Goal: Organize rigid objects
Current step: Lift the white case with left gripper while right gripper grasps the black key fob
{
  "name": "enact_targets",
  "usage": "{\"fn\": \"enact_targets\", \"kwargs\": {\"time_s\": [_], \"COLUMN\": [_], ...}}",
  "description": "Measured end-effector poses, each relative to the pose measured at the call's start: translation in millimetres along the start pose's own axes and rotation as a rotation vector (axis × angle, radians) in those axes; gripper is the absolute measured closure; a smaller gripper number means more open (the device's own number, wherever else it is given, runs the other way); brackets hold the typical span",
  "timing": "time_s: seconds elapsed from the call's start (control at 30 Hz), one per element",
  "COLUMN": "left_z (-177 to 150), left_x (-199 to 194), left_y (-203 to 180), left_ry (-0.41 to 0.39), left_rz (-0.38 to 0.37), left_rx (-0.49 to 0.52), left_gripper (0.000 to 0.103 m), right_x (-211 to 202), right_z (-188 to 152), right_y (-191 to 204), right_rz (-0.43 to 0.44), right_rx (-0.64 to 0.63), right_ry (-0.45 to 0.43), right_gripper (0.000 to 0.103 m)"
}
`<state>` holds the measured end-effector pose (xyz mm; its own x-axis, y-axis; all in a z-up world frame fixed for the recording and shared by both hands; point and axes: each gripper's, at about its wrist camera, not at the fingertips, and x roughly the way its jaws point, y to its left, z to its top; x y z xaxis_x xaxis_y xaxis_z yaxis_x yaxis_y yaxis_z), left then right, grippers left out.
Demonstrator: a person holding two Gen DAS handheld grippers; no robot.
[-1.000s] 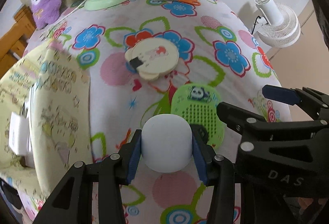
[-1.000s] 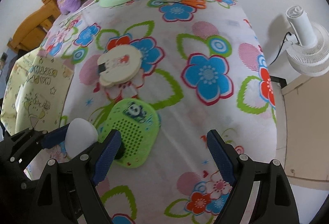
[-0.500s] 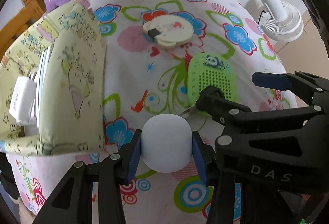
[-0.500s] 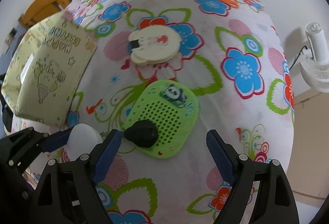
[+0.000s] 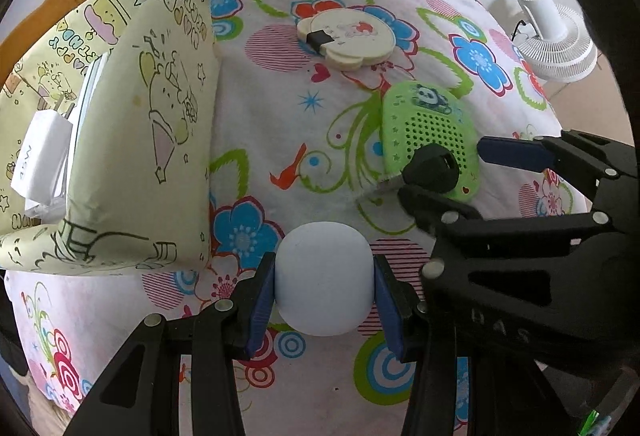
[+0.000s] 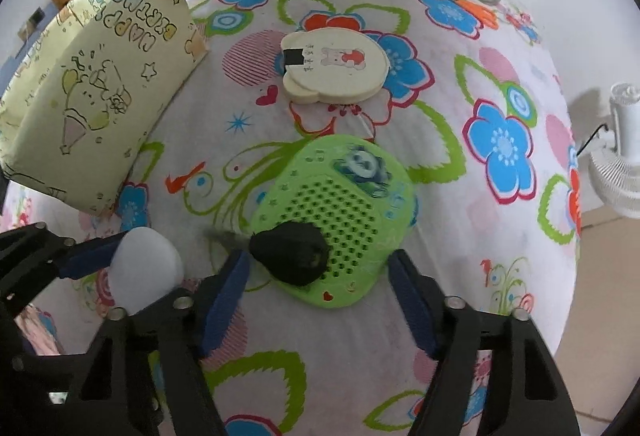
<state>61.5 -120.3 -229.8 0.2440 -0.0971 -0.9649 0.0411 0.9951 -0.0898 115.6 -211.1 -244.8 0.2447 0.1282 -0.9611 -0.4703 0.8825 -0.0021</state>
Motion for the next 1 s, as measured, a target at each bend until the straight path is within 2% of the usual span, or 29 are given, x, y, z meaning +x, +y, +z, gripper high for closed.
{"fn": "enact_targets", "kwargs": {"time_s": [0.1, 0.17, 0.23, 0.3, 0.33, 0.37, 0.57, 0.6, 0.63, 0.7, 1.0], "left_z": [1, 0, 2, 5, 6, 6, 8, 8, 8, 9, 18], "left_x": [1, 0, 0, 0, 0, -1, -2, -2, -3, -3, -1], "left_y": [1, 2, 4, 5, 5, 6, 6, 6, 6, 5, 10], "left_ry": [0.001, 0.000, -0.001, -0.003, -0.003, -0.003, -0.005, -0.005, -0.006, -0.010, -0.011], "left_rz": [-0.001, -0.002, -0.003, -0.003, -0.002, -0.002, -0.002, -0.004, -0.005, -0.007, -0.003], "left_rx": [-0.002, -0.004, -0.012, -0.015, -0.015, -0.015, -0.012, -0.014, -0.016, -0.019, -0.059], "left_gripper": [0.055, 0.055, 0.055, 0.055, 0.055, 0.055, 0.055, 0.055, 0.055, 0.055, 0.055], "right_x": [-1, -4, -7, -8, -6, -3, -9, -11, -13, -17, -12], "right_z": [0, -2, -3, -4, -4, -6, -3, -2, -1, 1, 20], "right_y": [1, 1, 1, -1, -3, -4, -12, -13, -13, -15, -8], "right_rz": [-0.001, -0.005, -0.006, 0.005, 0.021, 0.034, 0.050, 0.047, 0.044, 0.051, 0.052], "right_rx": [-0.004, -0.003, 0.004, 0.015, 0.024, 0.033, 0.052, 0.047, 0.041, 0.033, -0.127], "right_ry": [-0.006, -0.013, -0.023, -0.015, -0.003, 0.014, 0.006, 0.003, 0.000, -0.011, -0.022], "right_gripper": [0.034, 0.041, 0.059, 0.068, 0.080, 0.081, 0.079, 0.072, 0.061, 0.044, 0.042]}}
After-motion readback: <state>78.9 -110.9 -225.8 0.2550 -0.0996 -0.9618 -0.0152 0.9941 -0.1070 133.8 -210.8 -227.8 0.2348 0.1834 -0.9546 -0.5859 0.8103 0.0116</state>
